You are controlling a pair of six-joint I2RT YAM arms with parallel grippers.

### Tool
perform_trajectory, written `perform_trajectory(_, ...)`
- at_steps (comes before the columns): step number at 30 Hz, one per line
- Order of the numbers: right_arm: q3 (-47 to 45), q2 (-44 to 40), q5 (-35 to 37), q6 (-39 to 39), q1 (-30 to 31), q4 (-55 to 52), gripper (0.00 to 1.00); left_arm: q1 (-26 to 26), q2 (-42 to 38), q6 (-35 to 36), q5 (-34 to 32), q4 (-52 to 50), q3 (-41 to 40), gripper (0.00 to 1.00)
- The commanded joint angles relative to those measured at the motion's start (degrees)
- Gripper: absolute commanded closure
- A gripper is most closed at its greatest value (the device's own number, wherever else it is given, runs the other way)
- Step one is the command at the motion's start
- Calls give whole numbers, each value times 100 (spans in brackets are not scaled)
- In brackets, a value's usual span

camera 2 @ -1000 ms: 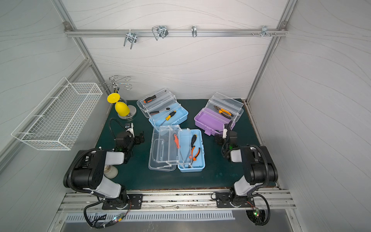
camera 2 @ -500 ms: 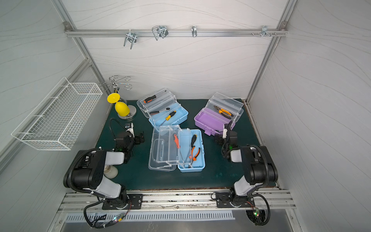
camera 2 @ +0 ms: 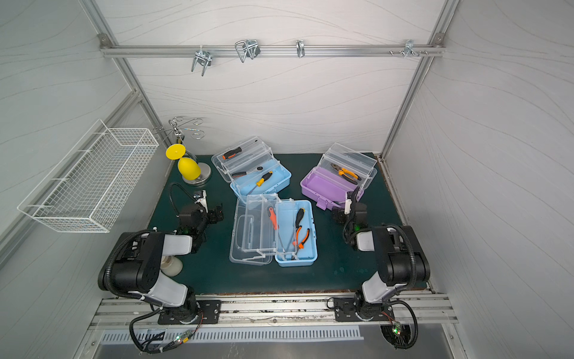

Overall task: Close toolboxes
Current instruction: Close the toolbox lid.

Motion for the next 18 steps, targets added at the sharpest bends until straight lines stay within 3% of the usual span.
perform_trajectory(1, 145, -180, -39, -267, 121, 319, 1, 30, 33, 59, 14, 380, 105, 0)
perform_trajectory(6, 122, -717, 235, -263, 230, -133, 1, 30, -238, -22, -263, 1384, -530, 0)
perform_trajectory(10, 507, -1344, 500, 150, 279, -1504, 1, 30, -709, -147, -555, 1263, -680, 0)
perform_trajectory(14, 982, -1940, 647, 823, 342, -2969, 1, 5, -1388, -200, -746, 351, -493, 0)
perform_trajectory(18, 1311, -2533, 730, 1777, 357, -4180, 1, -14, -2131, -877, -919, -1918, 258, 0)
